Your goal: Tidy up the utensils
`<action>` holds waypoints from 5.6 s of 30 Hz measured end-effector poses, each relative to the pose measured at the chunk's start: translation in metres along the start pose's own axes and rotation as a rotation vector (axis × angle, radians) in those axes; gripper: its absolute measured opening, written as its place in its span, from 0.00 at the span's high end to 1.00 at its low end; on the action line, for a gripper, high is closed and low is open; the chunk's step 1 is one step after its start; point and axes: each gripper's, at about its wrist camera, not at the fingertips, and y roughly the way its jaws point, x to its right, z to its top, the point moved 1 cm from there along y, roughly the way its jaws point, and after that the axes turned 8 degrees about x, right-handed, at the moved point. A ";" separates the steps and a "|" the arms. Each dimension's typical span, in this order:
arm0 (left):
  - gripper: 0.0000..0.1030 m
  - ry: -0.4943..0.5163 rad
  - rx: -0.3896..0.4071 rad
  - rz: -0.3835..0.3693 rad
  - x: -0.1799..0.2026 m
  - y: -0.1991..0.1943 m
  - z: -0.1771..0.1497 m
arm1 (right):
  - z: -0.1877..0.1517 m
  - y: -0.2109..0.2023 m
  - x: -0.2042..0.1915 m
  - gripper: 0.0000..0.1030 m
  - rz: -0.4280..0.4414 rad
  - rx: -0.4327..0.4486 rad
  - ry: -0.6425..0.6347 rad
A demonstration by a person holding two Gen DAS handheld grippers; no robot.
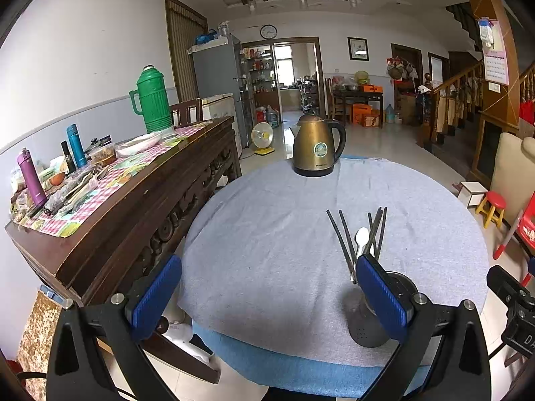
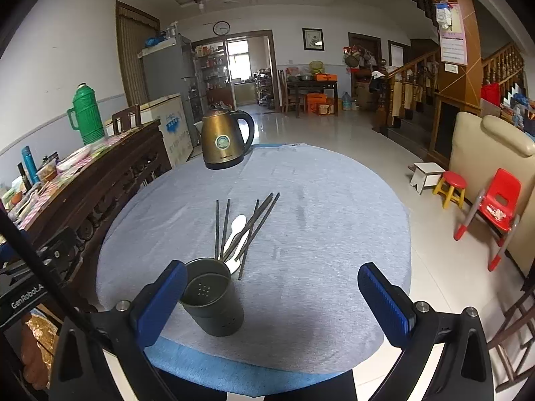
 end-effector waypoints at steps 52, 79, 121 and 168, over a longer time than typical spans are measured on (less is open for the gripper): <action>0.00 -0.017 -0.041 -0.013 -0.015 0.028 -0.005 | 0.008 0.022 -0.014 0.00 0.007 -0.046 0.012; 0.00 -0.080 -0.359 -0.253 -0.011 0.184 0.014 | 0.055 0.170 0.053 0.19 0.200 -0.279 0.269; 0.58 -0.124 -0.880 -0.210 0.110 0.470 0.001 | 0.054 0.511 0.016 0.89 -0.078 -0.733 0.195; 0.95 -0.138 0.036 -0.474 0.014 0.084 0.154 | 0.180 0.053 0.003 0.94 0.296 0.195 0.028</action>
